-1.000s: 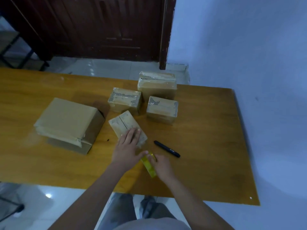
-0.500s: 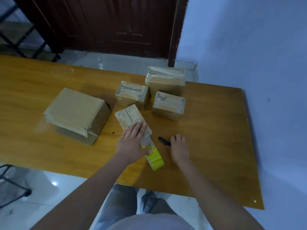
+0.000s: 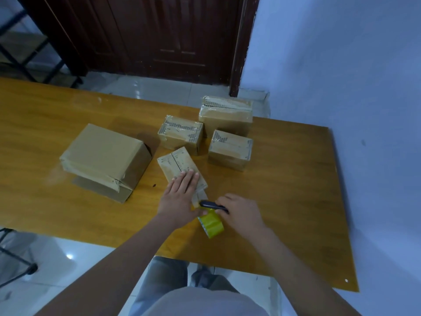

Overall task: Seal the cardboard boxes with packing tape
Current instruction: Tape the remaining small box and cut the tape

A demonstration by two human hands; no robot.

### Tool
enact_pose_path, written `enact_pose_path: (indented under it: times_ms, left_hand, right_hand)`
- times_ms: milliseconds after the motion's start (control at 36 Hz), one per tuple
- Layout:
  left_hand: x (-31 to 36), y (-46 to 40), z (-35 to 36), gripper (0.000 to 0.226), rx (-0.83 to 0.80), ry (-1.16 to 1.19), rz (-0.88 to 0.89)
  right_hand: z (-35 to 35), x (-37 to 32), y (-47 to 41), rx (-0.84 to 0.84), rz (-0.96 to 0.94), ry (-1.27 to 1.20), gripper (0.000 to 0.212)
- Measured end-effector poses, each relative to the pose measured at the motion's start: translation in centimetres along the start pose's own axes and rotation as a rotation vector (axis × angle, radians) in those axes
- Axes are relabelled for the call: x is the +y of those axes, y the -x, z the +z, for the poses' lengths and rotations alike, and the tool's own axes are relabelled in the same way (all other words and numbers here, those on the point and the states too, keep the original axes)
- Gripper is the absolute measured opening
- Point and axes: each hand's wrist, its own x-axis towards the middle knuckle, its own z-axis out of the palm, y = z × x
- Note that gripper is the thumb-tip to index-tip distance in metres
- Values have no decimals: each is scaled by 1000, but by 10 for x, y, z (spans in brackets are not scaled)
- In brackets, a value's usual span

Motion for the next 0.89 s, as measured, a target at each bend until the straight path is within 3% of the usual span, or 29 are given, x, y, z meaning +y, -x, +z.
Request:
enact_pose_path:
  times_ms: [194,444,611,667,722,778,889]
  left_hand:
    - [-1,1,1,104,27,27,16]
    - [-4,-2,8,106,24,-4,31]
    - [-5,-2,8,104,39,-9,27]
    - [-5,-2,9,103,43,-4,27]
    - [-6,-2,10,103,31,7,28]
    - [-6,-2,11,103,50,24,37]
    - [-7,-3,11,105,44,45,37]
  right_hand:
    - [-3,-10,-11,-39,104,39,15]
    - [24,50,-19,-93,579,-3,16]
    - [65,58,-15,-20,657,0,29]
    - [67,49,-16,102,603,-176,35]
    - [63,33,-19,135,540,-526,37]
    - [62,17,-22,13,480,-784,31]
    - [65,5,-23,-99,425,-996,7]
